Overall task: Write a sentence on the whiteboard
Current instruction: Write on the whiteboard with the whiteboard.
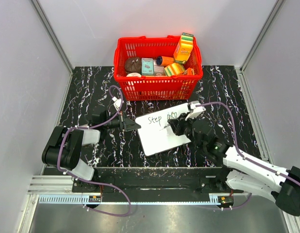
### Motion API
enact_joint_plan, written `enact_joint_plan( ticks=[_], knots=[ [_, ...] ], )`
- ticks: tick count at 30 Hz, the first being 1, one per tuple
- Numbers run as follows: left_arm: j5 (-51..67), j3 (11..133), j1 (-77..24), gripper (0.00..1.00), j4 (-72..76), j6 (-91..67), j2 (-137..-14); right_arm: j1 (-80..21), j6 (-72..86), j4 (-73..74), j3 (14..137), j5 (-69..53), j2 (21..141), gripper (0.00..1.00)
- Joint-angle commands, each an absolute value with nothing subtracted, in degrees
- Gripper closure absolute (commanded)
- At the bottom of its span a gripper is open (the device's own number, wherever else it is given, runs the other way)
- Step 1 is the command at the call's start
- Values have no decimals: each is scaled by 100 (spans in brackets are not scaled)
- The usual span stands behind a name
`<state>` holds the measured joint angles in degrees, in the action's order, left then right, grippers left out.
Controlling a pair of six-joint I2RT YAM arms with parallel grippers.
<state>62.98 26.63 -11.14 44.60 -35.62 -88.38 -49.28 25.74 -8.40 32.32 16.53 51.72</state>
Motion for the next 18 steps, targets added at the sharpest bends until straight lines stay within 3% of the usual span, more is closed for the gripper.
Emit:
enact_joint_plan(
  ticks=[1, 18],
  knots=[
    [6214, 2751, -1178, 100, 4465, -3102, -8947, -5168, 2505, -1415, 3586, 1916, 5387, 100],
    [6223, 2768, -1178, 100, 4465, -3094, -8965, -5924, 2461, -2083, 3946, 2224, 6530, 100]
  ],
)
